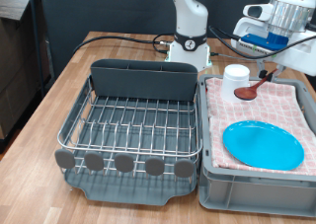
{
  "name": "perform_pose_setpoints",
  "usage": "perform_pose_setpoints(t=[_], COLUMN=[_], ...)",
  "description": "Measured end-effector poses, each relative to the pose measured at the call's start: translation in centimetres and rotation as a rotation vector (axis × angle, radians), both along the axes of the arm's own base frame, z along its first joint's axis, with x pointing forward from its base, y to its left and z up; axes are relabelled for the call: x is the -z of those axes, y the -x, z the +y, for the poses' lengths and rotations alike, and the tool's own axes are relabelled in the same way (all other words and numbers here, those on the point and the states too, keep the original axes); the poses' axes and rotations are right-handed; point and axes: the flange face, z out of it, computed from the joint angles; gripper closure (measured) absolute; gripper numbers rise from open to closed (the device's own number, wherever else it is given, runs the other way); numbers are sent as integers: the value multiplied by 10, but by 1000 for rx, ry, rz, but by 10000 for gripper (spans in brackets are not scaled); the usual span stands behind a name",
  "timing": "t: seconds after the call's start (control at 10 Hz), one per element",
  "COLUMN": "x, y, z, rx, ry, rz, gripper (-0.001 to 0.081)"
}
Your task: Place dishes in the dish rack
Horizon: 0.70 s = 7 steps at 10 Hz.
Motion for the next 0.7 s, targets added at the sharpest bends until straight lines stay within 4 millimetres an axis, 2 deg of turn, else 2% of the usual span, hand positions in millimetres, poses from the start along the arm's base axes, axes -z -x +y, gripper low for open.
perform_pose_setpoints(t=[0.5,0.7], x=[-19,-26], y=[29,47], z=[-48,-63], rx=[515,580], ry=[-11,-25], rz=[62,35], gripper=[712,712])
